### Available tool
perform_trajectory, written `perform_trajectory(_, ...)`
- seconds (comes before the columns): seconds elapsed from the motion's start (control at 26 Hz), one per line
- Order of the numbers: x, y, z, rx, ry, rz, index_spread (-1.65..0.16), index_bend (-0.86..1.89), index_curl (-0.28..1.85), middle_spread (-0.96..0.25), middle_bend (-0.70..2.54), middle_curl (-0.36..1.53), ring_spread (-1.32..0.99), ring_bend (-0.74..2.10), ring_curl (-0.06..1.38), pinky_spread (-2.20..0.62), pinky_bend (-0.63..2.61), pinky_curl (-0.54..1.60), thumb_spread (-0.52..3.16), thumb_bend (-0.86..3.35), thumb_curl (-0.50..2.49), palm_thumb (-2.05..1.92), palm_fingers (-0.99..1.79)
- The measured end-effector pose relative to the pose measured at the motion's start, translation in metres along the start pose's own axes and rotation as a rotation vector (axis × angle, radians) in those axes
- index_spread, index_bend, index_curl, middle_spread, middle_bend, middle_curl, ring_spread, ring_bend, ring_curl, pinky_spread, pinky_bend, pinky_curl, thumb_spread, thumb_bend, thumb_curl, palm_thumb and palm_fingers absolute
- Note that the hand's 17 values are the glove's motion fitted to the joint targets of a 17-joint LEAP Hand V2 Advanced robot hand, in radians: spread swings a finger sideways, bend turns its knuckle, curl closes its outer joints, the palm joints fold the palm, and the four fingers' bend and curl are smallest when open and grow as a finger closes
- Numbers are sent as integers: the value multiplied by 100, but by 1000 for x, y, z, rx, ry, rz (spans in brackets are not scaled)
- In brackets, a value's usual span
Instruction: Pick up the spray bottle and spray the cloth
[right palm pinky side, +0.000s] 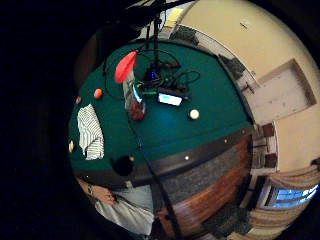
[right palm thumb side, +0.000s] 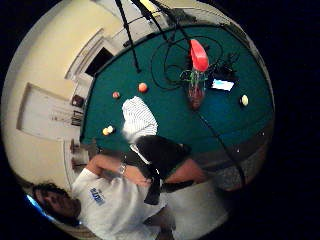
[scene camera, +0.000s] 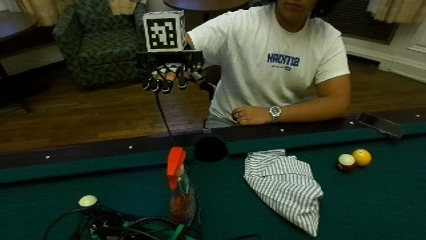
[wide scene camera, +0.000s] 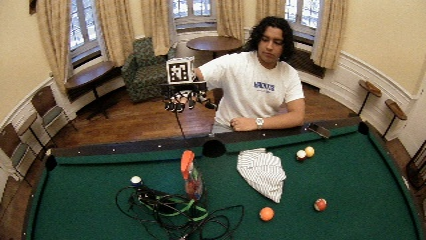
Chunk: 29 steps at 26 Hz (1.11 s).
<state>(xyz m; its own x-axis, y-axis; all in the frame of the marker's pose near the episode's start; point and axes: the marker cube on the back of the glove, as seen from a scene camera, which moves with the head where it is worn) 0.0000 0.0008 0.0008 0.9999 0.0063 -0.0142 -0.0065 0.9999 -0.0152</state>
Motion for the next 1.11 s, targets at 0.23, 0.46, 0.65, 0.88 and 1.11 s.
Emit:
perform_trajectory(0.23, 2, 3, 5, -26, 10, -1, -31, 17, 10, -2, 20, 10, 0, 28, 11, 17, 45, 17, 64, 11, 11, 27, 32)
perform_trajectory(0.46, 9, 6, 16, -30, 0, 7, -37, 15, 14, -2, 20, 15, 0, 30, 14, 21, 46, 21, 80, 7, 15, 29, 31)
perform_trajectory(0.65, 16, 10, 32, -45, -4, 13, -39, 15, 16, -1, 20, 18, -1, 30, 16, 22, 46, 24, 88, 4, 17, 30, 30)
perform_trajectory(0.88, 26, 20, 63, -86, -28, 28, -40, 15, 18, -2, 19, 21, -1, 31, 18, 23, 46, 26, 93, 0, 20, 32, 30)
perform_trajectory(1.11, 36, 34, 98, -98, -82, 43, -41, 14, 20, -2, 20, 23, -1, 31, 20, 23, 45, 27, 95, -2, 23, 34, 29)
